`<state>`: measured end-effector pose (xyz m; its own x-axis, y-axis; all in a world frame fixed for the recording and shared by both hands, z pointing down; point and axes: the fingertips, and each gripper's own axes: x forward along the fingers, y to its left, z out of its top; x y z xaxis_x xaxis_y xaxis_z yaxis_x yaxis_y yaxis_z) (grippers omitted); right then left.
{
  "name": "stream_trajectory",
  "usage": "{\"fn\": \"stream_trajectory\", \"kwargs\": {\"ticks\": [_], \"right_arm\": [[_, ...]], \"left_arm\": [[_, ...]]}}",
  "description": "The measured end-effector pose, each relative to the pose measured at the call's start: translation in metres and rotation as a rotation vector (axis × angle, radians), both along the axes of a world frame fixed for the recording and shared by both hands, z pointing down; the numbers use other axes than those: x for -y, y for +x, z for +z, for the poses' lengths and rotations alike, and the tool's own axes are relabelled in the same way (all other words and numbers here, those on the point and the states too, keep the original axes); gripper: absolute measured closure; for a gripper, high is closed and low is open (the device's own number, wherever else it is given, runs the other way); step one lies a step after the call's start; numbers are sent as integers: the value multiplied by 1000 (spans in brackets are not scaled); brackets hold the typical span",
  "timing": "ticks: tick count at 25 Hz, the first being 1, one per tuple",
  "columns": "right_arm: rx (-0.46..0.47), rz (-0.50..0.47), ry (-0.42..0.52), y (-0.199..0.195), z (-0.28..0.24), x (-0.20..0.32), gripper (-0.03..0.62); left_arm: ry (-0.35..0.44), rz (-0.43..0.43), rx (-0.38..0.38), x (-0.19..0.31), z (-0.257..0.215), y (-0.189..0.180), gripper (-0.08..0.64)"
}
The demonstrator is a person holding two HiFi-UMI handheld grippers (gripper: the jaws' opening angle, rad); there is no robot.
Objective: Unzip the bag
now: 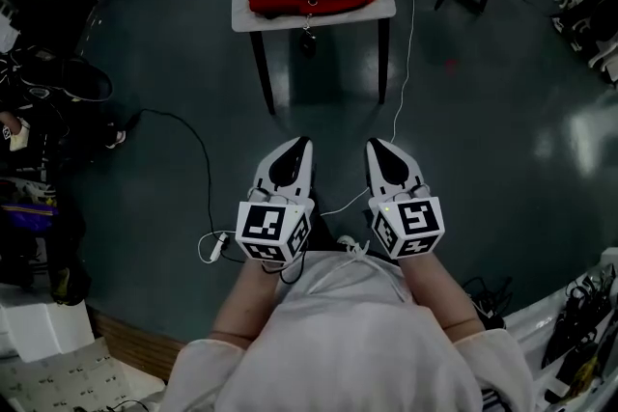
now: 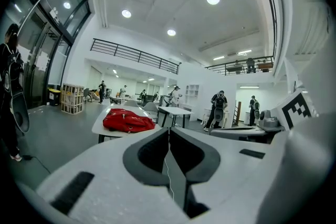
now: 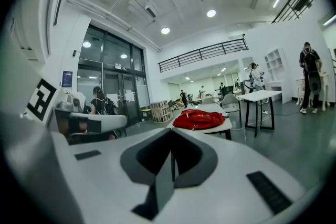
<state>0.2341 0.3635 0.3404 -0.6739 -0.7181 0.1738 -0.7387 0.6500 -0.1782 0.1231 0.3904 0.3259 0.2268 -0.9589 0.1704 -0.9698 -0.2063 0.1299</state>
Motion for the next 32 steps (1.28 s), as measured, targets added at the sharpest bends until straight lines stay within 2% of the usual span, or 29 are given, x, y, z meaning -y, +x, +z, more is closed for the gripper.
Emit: {"fn": "stream_trajectory", "kwargs": {"ticks": [10,23,28,32], "right_arm": [[-15,17,-27,-53,10,86,565],[-84,122,-85,-166,16,276,565],[-104,180,-151,-201,29,336,565],[-132,214,-231,-218,49,368,564]], "left_arm": [[24,31,121,86,7,-52,535],[-42,128,31,292,20,-178,535],[-74,162,44,363,31,-232,535],[-114,164,44,401,43,-264,535]]}}
